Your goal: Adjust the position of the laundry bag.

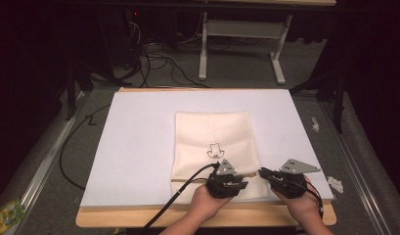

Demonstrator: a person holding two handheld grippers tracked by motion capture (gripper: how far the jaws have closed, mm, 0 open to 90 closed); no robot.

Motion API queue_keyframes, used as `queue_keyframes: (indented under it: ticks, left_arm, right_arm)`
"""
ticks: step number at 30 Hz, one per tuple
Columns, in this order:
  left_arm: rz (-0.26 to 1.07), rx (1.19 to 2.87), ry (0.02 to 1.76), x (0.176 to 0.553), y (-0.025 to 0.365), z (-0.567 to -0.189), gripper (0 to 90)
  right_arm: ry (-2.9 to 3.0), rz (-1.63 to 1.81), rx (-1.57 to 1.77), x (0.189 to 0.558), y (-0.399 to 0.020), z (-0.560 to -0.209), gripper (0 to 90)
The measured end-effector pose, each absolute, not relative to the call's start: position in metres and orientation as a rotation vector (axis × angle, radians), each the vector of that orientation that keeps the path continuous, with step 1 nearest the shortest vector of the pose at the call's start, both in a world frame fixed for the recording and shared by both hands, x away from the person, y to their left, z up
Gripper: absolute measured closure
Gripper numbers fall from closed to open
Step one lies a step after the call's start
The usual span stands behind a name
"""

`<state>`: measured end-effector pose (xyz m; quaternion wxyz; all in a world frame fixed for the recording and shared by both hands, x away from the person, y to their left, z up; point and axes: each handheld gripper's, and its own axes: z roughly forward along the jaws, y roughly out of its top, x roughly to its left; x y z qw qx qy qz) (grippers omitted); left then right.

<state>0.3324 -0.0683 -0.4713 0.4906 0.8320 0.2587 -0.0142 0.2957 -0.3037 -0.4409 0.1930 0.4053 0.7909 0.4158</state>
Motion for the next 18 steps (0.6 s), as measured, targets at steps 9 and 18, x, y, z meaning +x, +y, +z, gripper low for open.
queue_keyframes:
  ticks: [9,18]
  left_arm:
    - [0.013,1.953,0.644,0.334,-0.087,-0.473,77.5]
    - [0.037,1.950,0.633,0.333,-0.090,-0.469,86.7]
  right_arm:
    - [2.219,1.185,1.124,0.295,-0.301,-0.441,85.2]
    - [2.216,1.189,1.114,0.294,-0.301,-0.440,85.1]
